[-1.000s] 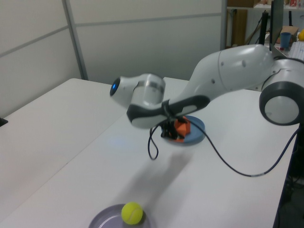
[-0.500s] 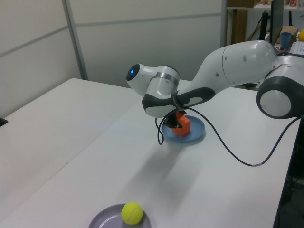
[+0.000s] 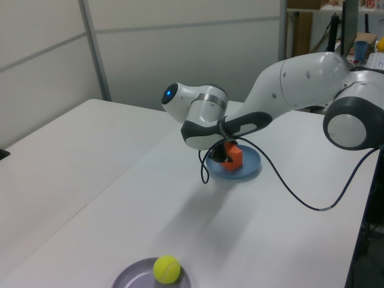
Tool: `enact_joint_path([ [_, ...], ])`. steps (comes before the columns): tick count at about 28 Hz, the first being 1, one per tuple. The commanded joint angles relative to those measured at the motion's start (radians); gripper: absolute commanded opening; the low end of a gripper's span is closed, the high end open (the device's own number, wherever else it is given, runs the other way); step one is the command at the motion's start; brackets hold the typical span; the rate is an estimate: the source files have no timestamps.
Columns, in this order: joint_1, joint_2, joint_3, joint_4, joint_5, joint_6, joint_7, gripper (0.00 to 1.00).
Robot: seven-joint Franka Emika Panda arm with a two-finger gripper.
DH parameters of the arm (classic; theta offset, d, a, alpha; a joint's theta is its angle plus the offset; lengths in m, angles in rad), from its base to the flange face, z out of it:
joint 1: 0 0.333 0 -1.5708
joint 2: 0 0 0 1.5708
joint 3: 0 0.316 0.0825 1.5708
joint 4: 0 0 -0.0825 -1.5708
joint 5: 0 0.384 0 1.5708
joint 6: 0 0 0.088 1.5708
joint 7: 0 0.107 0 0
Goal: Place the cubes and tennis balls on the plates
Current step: 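Carry the orange cube onto the blue plate beside the other cube and release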
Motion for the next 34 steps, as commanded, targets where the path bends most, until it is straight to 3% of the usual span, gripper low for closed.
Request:
enact_joint_path([
  [1, 0.018, -0.013, 0.006, -0.035, 0.013, 0.042, 0.000, 0.00],
  [6, 0.018, -0.008, 0.025, -0.040, 0.012, 0.047, 0.015, 0.00],
  [18, 0.019, -0.016, 0.025, -0.035, 0.016, 0.045, 0.017, 0.00],
  [25, 0.025, -0.022, 0.025, -0.003, 0.098, 0.045, 0.017, 0.00],
  [28, 0.053, -0.065, 0.014, 0.006, 0.139, 0.047, 0.009, 0.00],
  [34, 0.053, -0.110, 0.006, 0.023, 0.139, 0.047, 0.011, 0.00],
])
